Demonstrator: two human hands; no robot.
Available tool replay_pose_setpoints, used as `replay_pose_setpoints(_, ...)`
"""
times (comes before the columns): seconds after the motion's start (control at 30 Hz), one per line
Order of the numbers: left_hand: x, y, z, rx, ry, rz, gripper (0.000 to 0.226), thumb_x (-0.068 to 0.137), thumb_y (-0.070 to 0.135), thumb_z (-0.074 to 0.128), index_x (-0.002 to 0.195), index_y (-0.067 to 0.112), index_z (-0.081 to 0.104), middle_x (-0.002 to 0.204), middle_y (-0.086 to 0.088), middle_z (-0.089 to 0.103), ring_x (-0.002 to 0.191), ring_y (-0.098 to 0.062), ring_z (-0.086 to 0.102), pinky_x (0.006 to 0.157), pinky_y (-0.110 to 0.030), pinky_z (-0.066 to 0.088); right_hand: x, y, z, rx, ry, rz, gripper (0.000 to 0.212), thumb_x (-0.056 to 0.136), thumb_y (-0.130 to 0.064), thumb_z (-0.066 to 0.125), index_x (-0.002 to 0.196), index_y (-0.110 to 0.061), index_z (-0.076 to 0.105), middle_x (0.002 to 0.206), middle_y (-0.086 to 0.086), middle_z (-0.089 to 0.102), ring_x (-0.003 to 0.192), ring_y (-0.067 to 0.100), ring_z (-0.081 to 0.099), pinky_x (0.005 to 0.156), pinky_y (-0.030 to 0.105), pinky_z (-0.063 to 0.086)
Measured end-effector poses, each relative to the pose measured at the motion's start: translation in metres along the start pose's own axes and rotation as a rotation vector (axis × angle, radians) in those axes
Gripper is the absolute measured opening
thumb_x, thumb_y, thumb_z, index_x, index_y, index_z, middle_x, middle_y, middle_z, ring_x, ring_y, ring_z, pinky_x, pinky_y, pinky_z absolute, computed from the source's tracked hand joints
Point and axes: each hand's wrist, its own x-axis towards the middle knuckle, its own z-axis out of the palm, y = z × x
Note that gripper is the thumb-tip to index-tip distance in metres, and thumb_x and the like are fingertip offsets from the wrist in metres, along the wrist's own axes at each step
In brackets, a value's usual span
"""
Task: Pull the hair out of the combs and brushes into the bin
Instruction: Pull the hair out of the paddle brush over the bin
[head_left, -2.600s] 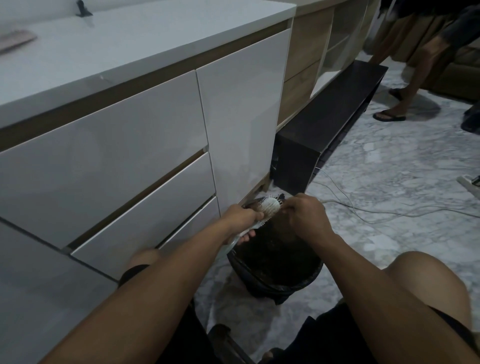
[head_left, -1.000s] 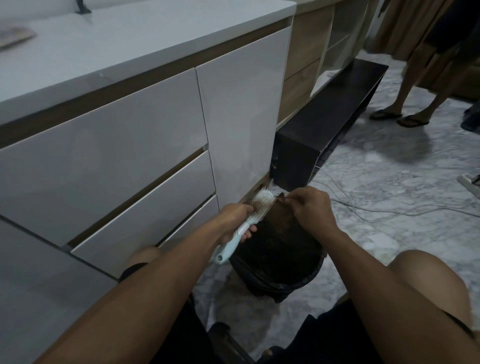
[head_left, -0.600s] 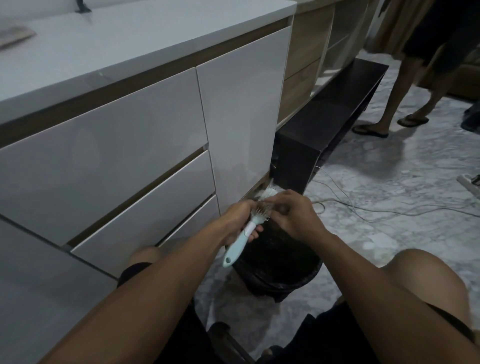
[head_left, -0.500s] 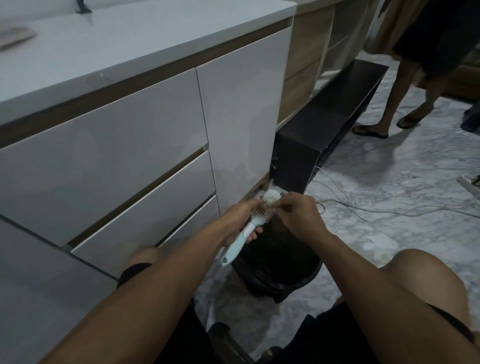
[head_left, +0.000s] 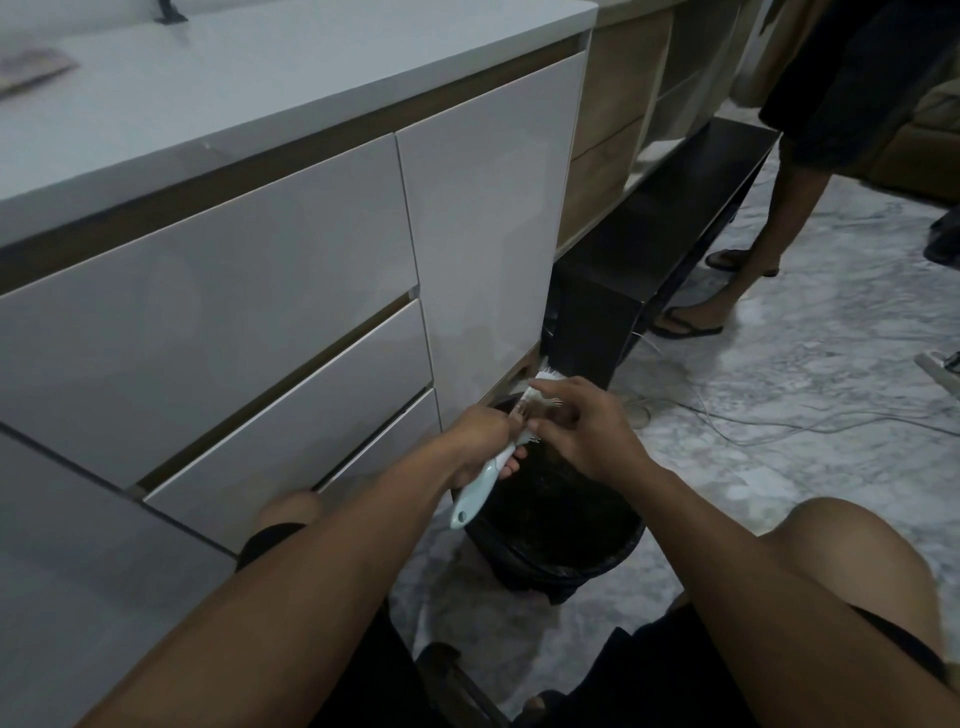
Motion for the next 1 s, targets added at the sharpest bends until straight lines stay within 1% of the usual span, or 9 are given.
replay_pose_setpoints(0.13, 0.001, -0.001, 0.001, 0.032, -0.028, 0.006, 0.02, 0.1, 0.013, 0.047, 0.092, 0.004, 0.064, 0.072, -0.012, 0.061, 0.052, -0.017, 0.054, 0.047, -0.026, 0.046, 0.001, -0.001, -0.002, -0.046, -0.014, -0.022, 0.023, 0.083, -0.018, 0.071, 0.105, -0.022, 0.074, 0.099, -0.003, 0.063, 0.085, 0.007, 0.058, 0.075, 0.021, 0.049)
replay_pose_setpoints(0.27, 0.001, -0.003, -0.001, 0.05, -0.039, 0.004, 0.02, 0.098, 0.001, 0.045, 0.086, 0.004, 0.061, 0.075, -0.013, 0.06, 0.054, -0.016, 0.053, 0.045, -0.024, 0.047, 0.004, 0.001, -0.006, -0.045, 0.129, 0.03, 0.012, 0.08, -0.011, 0.071, 0.091, -0.012, 0.078, 0.088, 0.005, 0.071, 0.078, 0.016, 0.065, 0.075, 0.031, 0.053)
replay_pose_setpoints(0.4, 0.002, -0.005, -0.004, 0.038, -0.05, -0.001, 0.018, 0.099, 0.003, 0.047, 0.086, 0.006, 0.06, 0.074, -0.011, 0.06, 0.053, -0.014, 0.053, 0.045, -0.022, 0.047, 0.007, 0.013, -0.011, -0.092, 0.175, 0.188, 0.015, 0.083, -0.013, 0.069, 0.096, -0.012, 0.077, 0.093, 0.008, 0.072, 0.083, 0.021, 0.066, 0.077, 0.029, 0.05)
replay_pose_setpoints(0.5, 0.004, -0.005, -0.004, 0.04, -0.051, 0.001, 0.018, 0.098, 0.003, 0.047, 0.086, 0.006, 0.06, 0.075, -0.012, 0.061, 0.052, -0.014, 0.054, 0.044, -0.023, 0.047, 0.006, 0.01, -0.009, -0.103, 0.176, 0.169, 0.018, 0.084, -0.013, 0.069, 0.101, -0.012, 0.075, 0.096, 0.007, 0.07, 0.084, 0.019, 0.065, 0.075, 0.024, 0.047)
replay_pose_setpoints(0.63, 0.004, -0.004, 0.0, 0.074, -0.037, 0.015, 0.019, 0.097, 0.002, 0.047, 0.083, 0.006, 0.059, 0.074, -0.012, 0.058, 0.053, -0.017, 0.053, 0.043, -0.023, 0.046, 0.001, 0.004, -0.003, -0.013, -0.052, 0.026, 0.047, 0.081, -0.012, 0.073, 0.126, -0.021, 0.062, 0.112, -0.001, 0.056, 0.089, 0.011, 0.059, 0.075, 0.008, 0.043)
replay_pose_setpoints(0.7, 0.004, -0.003, 0.0, 0.093, -0.037, 0.009, 0.016, 0.097, 0.004, 0.048, 0.086, 0.006, 0.06, 0.074, -0.012, 0.059, 0.054, -0.017, 0.053, 0.044, -0.024, 0.046, 0.0, 0.004, 0.001, -0.085, -0.123, -0.011, 0.046, 0.084, -0.017, 0.07, 0.128, -0.026, 0.06, 0.117, -0.006, 0.05, 0.092, 0.006, 0.053, 0.074, 0.005, 0.035)
replay_pose_setpoints(0.77, 0.003, -0.003, 0.0, 0.113, -0.036, 0.003, 0.015, 0.097, 0.005, 0.048, 0.088, 0.004, 0.06, 0.075, -0.012, 0.059, 0.054, -0.016, 0.054, 0.045, -0.024, 0.046, 0.001, 0.004, 0.002, -0.142, -0.099, -0.056, 0.032, 0.086, -0.02, 0.067, 0.118, -0.025, 0.068, 0.116, -0.006, 0.054, 0.095, 0.003, 0.053, 0.075, 0.01, 0.037)
replay_pose_setpoints(0.9, 0.002, -0.004, 0.003, 0.127, -0.016, -0.001, 0.014, 0.098, 0.004, 0.048, 0.097, -0.002, 0.06, 0.073, -0.012, 0.058, 0.051, -0.016, 0.052, 0.04, -0.022, 0.044, 0.004, 0.0, -0.003, -0.088, 0.021, -0.014, 0.012, 0.08, -0.011, 0.071, 0.09, -0.014, 0.078, 0.092, 0.001, 0.074, 0.082, 0.012, 0.066, 0.079, 0.031, 0.054)
replay_pose_setpoints(1.0, 0.003, -0.004, 0.001, 0.114, 0.024, -0.002, 0.021, 0.099, 0.003, 0.045, 0.11, -0.01, 0.058, 0.073, -0.013, 0.059, 0.051, -0.017, 0.052, 0.039, -0.022, 0.044, 0.005, 0.001, -0.009, -0.109, 0.106, 0.078, 0.014, 0.084, -0.008, 0.066, 0.091, -0.012, 0.077, 0.09, 0.002, 0.076, 0.083, 0.013, 0.068, 0.075, 0.012, 0.046)
